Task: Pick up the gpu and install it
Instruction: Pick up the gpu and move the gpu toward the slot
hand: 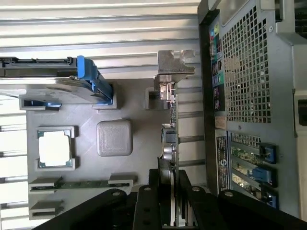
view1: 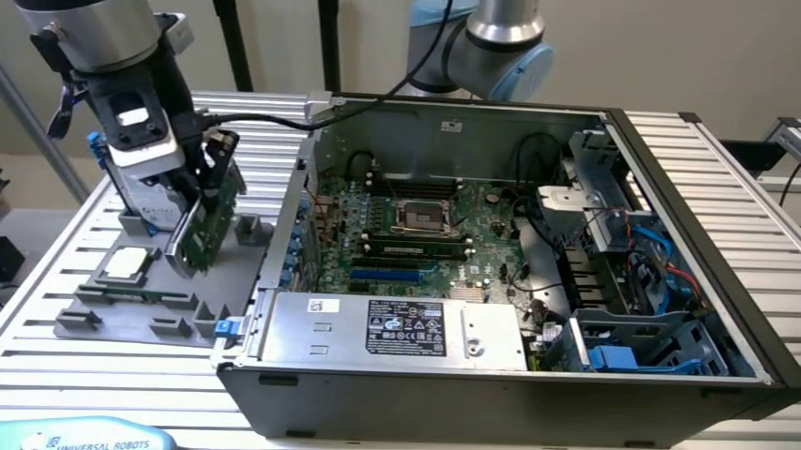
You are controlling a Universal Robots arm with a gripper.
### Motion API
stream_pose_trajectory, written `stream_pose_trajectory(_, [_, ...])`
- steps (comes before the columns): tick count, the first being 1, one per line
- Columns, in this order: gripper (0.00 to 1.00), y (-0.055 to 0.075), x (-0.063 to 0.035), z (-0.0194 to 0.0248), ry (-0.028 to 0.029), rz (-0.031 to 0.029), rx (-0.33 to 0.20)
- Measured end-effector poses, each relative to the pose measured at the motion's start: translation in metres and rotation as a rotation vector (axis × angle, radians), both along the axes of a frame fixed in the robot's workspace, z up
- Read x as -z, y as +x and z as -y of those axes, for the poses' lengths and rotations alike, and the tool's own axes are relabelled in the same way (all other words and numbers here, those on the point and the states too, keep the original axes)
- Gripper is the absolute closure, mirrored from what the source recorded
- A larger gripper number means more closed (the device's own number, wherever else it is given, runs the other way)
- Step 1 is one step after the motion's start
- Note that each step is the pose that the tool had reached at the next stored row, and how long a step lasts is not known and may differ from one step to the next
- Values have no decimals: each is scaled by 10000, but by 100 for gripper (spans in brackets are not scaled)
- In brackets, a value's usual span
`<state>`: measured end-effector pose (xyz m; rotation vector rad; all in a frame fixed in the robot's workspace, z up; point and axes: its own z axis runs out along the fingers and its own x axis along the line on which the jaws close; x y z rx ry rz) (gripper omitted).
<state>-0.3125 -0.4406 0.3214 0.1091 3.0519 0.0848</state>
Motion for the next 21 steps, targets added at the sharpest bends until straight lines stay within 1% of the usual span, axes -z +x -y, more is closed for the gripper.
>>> stream_pose_trajectory(8, [73,35,-362,0,13,-2,-656])
stream_pose_trajectory(14, [73,101,-635,3,64,-7,-989])
stream_pose_trajectory(17, [73,180,-774,5,91,-23,-1073])
stream_pose_trajectory(21, [73,348,-955,7,125,-61,-1098])
